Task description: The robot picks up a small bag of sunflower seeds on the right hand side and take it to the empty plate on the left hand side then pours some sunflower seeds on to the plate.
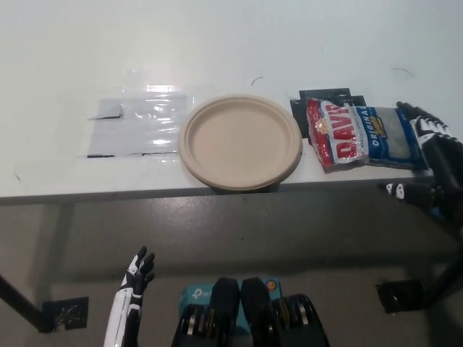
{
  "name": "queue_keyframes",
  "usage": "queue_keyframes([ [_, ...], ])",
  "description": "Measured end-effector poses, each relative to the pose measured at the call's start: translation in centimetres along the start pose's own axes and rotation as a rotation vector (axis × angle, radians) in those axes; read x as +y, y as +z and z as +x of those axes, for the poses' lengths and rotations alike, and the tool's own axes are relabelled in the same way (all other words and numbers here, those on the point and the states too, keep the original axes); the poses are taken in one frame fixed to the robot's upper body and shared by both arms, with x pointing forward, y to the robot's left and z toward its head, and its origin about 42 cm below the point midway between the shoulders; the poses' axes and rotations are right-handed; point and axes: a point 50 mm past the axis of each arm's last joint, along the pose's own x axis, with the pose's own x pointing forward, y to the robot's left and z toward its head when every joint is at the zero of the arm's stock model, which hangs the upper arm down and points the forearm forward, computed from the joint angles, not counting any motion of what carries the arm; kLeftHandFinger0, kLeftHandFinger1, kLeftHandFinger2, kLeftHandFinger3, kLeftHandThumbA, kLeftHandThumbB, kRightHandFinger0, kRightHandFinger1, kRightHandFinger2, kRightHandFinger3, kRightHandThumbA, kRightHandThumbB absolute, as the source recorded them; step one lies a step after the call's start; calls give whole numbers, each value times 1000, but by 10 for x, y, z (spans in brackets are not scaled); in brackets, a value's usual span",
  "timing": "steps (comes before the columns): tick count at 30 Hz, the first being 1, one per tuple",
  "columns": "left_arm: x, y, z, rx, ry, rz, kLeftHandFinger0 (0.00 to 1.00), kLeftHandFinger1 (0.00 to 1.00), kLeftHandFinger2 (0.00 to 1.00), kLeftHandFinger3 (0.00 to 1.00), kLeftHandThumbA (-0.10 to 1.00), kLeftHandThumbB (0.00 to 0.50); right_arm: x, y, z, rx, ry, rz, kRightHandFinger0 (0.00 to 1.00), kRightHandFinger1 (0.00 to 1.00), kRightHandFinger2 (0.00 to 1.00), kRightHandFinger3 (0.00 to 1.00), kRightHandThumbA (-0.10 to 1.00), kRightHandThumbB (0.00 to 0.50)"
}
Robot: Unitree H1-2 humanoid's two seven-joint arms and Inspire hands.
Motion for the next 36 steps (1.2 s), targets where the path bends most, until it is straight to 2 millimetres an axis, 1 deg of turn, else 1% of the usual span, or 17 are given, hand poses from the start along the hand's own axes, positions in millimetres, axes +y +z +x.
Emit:
queue_keyframes([
  [1,0,0,0,0,0,0,1000,1000,1000,1000,1000,45,1,0,3,3,8,-8,1000,1000,1000,1000,955,333],
  [2,0,0,0,0,0,0,1000,1000,1000,1000,1000,64,2,-1,6,9,14,-15,1000,1000,1000,1000,958,326],
  [3,0,0,0,0,-1,0,1000,1000,1000,1000,1000,69,2,-2,8,11,16,-19,1000,1000,1000,1000,962,325],
  [4,0,0,0,0,0,1,1000,1000,1000,1000,1000,69,2,-2,11,13,19,-26,1000,1000,1000,1000,1000,335],
  [6,0,0,0,0,-1,1,1000,1000,1000,1000,1000,77,1,-2,15,16,22,-37,1000,1000,1000,1000,1000,331],
  [8,0,0,-1,1,-1,1,1000,1000,1000,1000,1000,71,1,-2,19,17,23,-45,1000,1000,1000,1000,1000,321],
  [9,0,0,-1,1,-1,1,1000,1000,1000,1000,1000,60,1,-2,20,19,25,-48,1000,1000,1000,1000,1000,313],
  [13,0,-1,-1,2,-1,1,1000,1000,1000,1000,1000,45,0,-3,20,22,27,-60,1000,1000,1000,1000,1000,315],
  [19,0,-1,-1,3,-1,2,1000,1000,1000,1000,1000,50,-5,-5,22,22,21,-70,1000,1000,1000,1000,1000,291],
  [20,0,-1,-1,3,-1,2,1000,1000,1000,1000,1000,51,-6,-5,22,23,19,-71,1000,1000,1000,1000,1000,277],
  [23,0,-1,-2,5,-1,1,1000,1000,1000,1000,1000,49,-11,-4,26,26,14,-75,1000,1000,1000,1000,1000,279],
  [25,0,-2,-3,7,-1,1,1000,1000,1000,1000,1000,50,-13,-2,29,26,12,-77,1000,1000,1000,1000,1000,292],
  [26,0,-2,-4,9,-1,1,1000,1000,1000,1000,1000,37,-13,-3,30,28,12,-77,1000,1000,1000,1000,1000,293],
  [30,0,-3,-5,12,0,1,1000,1000,1000,1000,1000,36,-12,-5,32,40,20,-80,1000,1000,1000,1000,1000,294],
  [32,1,-3,-6,14,0,1,1000,1000,1000,1000,1000,24,-11,-8,33,48,26,-81,1000,1000,1000,1000,1000,296],
  [34,1,-3,-6,15,0,1,1000,1000,1000,1000,1000,24,-10,-9,34,52,30,-81,1000,1000,1000,1000,1000,305],
  [36,1,-3,-7,16,0,1,1000,1000,1000,1000,1000,26,-10,-9,34,54,33,-82,1000,1000,1000,1000,1000,297],
])
